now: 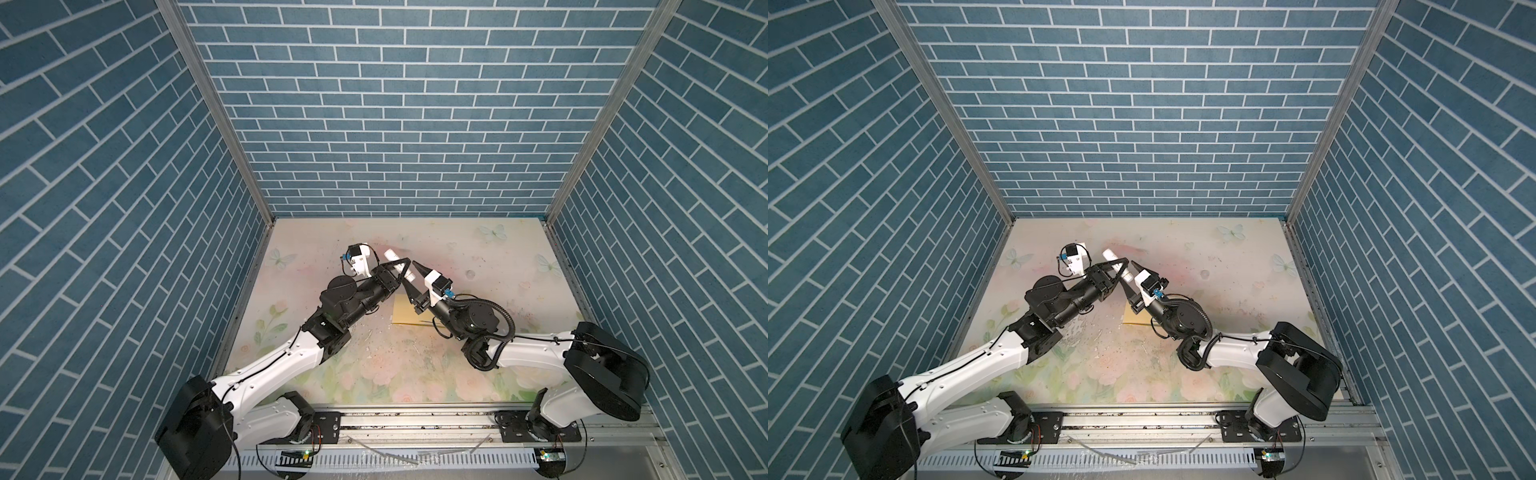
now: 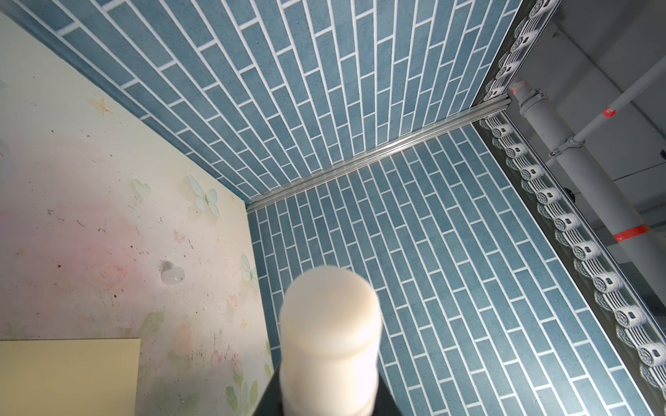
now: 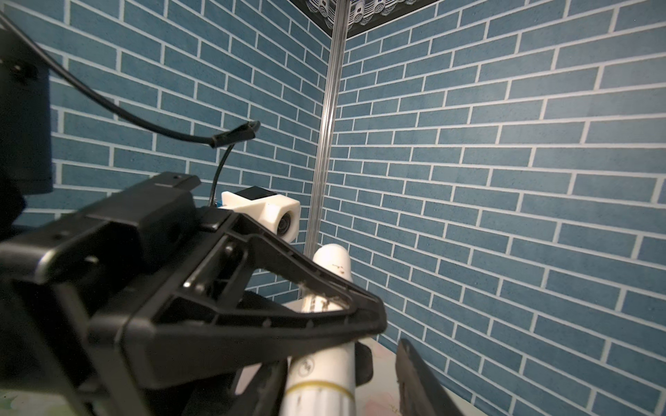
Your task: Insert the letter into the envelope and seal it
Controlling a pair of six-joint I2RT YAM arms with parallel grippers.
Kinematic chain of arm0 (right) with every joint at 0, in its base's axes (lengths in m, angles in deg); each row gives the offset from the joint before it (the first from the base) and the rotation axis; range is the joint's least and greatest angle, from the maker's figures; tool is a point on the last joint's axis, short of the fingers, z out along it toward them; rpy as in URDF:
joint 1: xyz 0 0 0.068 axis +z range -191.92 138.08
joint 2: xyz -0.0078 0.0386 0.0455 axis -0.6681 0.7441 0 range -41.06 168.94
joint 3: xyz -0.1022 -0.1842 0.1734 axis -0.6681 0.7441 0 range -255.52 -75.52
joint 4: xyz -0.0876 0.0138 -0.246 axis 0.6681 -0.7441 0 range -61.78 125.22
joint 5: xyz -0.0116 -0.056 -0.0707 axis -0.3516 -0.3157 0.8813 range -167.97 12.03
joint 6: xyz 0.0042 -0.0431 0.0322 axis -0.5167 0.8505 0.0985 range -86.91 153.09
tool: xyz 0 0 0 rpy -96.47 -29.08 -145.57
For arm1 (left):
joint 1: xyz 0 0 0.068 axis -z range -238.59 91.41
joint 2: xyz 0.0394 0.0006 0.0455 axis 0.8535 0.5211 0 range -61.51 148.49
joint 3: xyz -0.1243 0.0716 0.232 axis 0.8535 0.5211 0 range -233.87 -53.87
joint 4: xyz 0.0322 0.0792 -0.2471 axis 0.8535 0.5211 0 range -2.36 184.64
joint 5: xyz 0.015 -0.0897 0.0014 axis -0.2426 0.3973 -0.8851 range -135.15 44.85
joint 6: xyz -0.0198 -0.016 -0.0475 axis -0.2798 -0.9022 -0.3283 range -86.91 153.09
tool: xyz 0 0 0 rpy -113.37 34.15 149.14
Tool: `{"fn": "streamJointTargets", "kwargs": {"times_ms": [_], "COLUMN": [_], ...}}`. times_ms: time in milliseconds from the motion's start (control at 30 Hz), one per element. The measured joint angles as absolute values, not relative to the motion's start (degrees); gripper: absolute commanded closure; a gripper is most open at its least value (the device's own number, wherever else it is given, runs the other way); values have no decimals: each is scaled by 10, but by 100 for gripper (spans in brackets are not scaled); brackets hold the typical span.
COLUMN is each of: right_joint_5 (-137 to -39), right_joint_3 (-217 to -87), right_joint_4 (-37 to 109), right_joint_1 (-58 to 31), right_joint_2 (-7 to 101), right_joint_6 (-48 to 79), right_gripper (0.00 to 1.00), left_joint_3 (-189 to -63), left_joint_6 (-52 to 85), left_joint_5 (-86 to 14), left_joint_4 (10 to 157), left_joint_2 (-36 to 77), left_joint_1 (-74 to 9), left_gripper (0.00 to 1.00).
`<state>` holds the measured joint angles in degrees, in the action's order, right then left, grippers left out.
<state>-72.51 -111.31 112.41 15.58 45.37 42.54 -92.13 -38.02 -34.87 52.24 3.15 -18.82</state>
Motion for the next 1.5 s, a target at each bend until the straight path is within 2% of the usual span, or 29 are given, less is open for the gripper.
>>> {"fn": "streamJointTargets", "kwargs": {"times_ms": [133,267,367,467,767,967,1067,1267,1500], "right_joint_5": [-722,-717,-712,-710,-701,-681,-675,-670,-698], "right_joint_3": [-1122,-1124,-1125,-1126,-1130,-1130,-1136,-1192,-1259], "right_joint_4": [1119,1114,1110,1107,1056,923,821,573,337], "right_joint_1": [157,160,159,159,159,159,157,132,85], "right_joint_2": [459,460,460,460,446,359,297,200,148], "right_joint_6": [427,425,424,424,424,424,424,389,316], "right_gripper": [68,88,100,100,100,100,100,100,100], "left_joint_3": [-921,-922,-922,-922,-922,-927,-934,-935,-917], "left_joint_6": [-381,-383,-383,-383,-336,-227,-144,83,308], "left_joint_5": [-350,-355,-356,-359,-364,-374,-376,-363,-309], "left_joint_4": [518,510,505,504,522,579,602,647,645], "left_joint_2": [33,39,44,45,39,2,-19,-67,-75], "left_joint_1": [-188,-188,-188,-188,-185,-184,-185,-184,-183], "left_gripper": [100,100,95,86,41,23,17,13,12]}}
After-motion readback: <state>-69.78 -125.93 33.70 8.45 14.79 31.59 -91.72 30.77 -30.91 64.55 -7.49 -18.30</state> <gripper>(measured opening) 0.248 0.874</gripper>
